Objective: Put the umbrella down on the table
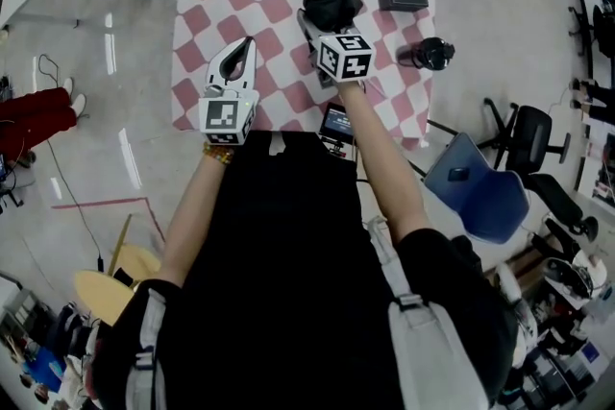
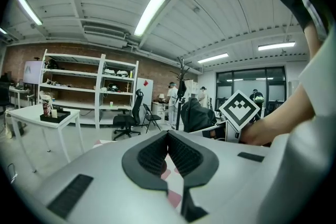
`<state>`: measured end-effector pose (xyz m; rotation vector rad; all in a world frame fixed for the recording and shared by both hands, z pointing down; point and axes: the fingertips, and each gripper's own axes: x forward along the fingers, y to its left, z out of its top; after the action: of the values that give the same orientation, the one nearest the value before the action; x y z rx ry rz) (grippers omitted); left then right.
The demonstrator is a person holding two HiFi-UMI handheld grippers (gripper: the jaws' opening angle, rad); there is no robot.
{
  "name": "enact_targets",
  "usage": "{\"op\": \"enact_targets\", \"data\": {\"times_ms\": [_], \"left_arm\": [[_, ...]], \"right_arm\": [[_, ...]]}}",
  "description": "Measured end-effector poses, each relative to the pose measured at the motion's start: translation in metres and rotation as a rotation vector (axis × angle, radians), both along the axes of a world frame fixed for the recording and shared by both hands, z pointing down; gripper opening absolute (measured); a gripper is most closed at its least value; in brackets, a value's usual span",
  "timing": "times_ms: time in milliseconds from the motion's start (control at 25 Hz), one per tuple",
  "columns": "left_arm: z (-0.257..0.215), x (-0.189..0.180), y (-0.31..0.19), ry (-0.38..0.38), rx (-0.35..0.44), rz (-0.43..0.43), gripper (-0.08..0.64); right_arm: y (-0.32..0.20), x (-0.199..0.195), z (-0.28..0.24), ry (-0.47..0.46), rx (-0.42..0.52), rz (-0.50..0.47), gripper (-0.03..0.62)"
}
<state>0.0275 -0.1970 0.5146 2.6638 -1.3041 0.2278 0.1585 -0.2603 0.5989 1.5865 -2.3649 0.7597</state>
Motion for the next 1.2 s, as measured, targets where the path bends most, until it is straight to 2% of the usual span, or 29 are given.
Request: {"op": "enact_targets", "data": {"times_ms": [280, 480, 720, 1080, 1200], "left_arm": [[0.004, 0.0, -0.004, -0.005, -0.003, -0.018, 0.014], [0.005, 0.003, -0.007, -0.003, 0.031, -0.016, 0.014], [0.006, 0.0, -0.009, -0.005, 0.018, -0.027, 0.014], [0.01, -0.005, -0.015, -0.004, 0.025, -0.037, 0.014], [0.013, -0.003, -0.016, -0.01, -0.002, -0.037, 0.014]], "right_arm": [[-0.005, -0.005, 0.024, -0.032, -0.105, -0.033, 0.192], [-0.008, -0.01, 0.041, -0.067, -0.206, -0.05, 0.193], [-0.012, -0.016, 0.056, -0.093, -0.31, -0.066, 0.193], [-0.016, -0.014, 0.076, -0.115, -0.39, -0.051, 0.193], [-0.016, -0.013, 0.085, -0.109, -0.411, -0.058, 0.193]]}}
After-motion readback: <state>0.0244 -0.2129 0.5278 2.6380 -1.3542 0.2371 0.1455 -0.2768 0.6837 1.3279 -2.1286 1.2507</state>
